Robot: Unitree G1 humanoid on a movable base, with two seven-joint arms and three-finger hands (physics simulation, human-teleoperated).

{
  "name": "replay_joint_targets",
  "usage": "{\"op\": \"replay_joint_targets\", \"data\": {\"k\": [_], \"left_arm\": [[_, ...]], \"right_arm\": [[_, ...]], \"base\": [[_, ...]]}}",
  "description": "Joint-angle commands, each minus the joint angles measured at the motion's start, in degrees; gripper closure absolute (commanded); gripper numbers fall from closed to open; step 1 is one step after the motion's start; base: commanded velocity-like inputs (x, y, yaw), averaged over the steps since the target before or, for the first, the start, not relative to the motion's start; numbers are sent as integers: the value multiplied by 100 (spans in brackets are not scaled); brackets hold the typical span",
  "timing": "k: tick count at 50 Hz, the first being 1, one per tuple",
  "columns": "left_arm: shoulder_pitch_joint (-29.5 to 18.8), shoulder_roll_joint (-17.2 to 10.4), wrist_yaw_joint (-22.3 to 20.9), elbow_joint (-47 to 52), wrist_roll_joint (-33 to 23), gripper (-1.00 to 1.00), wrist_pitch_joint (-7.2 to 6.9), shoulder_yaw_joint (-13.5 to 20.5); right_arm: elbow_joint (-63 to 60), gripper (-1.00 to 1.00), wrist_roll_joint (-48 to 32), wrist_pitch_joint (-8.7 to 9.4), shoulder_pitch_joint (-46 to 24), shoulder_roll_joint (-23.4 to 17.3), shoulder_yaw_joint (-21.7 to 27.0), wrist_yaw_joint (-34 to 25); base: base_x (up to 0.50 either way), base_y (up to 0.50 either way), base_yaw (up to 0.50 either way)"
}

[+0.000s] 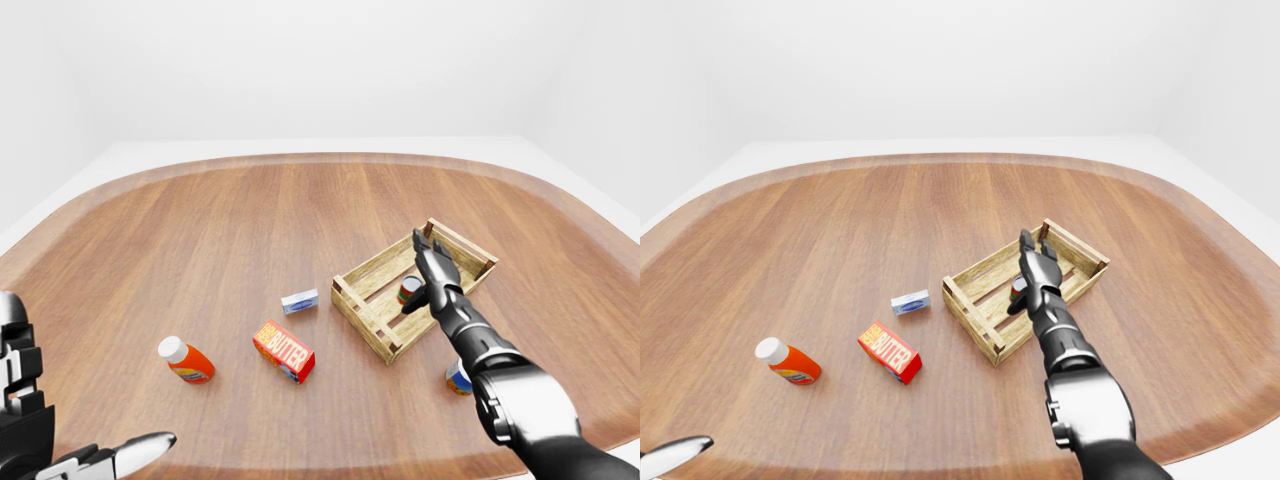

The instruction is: Pick up the tomato sauce, and put it in the wooden tray.

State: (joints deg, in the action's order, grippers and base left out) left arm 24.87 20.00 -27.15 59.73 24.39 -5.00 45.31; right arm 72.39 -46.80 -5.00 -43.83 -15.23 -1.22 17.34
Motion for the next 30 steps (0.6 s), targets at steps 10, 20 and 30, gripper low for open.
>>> {"op": "replay_joint_targets", "data": {"k": [10,20,30], "left_arm": [[-6,0,7,-13,-62,-100,0,-49],[0,0,14,25,-15,-100,0,-11],[-18,0,41,7,-105,-100,0,-89]], "right_arm": [[-292,-100,376,0,-208,-123,172,-414],[-1362,-100,864,0,-100,-292,380,-1082],[-4647,-100,1789,812,609,-478,979,-2386]], "base": [[0,0,0],[0,0,0],[0,0,0]]}}
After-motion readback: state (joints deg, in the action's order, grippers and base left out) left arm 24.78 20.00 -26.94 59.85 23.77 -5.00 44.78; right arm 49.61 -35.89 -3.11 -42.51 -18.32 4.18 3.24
